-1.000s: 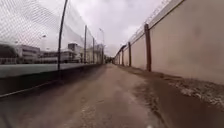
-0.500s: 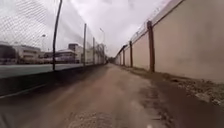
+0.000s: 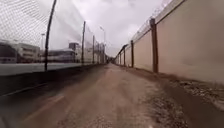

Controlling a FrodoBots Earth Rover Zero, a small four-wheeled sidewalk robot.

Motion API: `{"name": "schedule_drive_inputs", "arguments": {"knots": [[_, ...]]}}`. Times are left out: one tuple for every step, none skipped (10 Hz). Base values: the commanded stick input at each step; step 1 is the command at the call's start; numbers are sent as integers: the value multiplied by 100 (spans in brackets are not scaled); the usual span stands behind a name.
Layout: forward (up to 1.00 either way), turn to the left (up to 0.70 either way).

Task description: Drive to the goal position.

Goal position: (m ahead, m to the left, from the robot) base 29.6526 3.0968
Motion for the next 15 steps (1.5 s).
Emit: {"name": "schedule_drive_inputs", "arguments": {"knots": [[85,0],[85,0],[85,0],[85,0],[85,0],[85,0],[85,0],[85,0],[85,0],[85,0],[85,0],[85,0],[85,0],[85,-1],[85,-24]]}}
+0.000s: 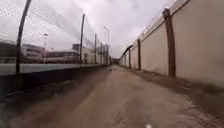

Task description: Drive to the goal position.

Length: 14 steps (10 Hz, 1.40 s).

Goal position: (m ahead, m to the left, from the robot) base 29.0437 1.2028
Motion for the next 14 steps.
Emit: {"name": "schedule_drive_inputs", "arguments": {"knots": [[85,-21],[85,0],[85,0],[85,0],[85,0],[85,0],[85,0],[85,0],[85,0],[85,0],[85,0],[85,0],[85,0],[85,0]]}}
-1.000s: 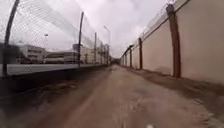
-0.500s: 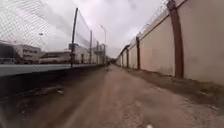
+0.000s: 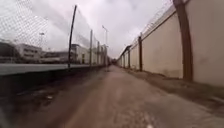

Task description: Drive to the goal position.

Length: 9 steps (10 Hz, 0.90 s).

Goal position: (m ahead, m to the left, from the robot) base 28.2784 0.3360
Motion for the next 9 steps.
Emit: {"name": "schedule_drive_inputs", "arguments": {"knots": [[85,0],[85,0],[85,0],[85,0],[85,0],[85,0],[85,-15],[85,-34],[85,-34]]}}
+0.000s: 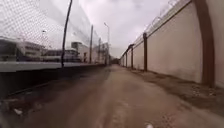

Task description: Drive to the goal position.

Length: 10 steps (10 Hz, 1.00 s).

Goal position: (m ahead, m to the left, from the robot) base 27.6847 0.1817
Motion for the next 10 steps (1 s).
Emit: {"name": "schedule_drive_inputs", "arguments": {"knots": [[85,-22],[85,-7],[85,-1],[85,0],[85,0],[85,0],[85,0],[85,0],[85,0],[85,0]]}}
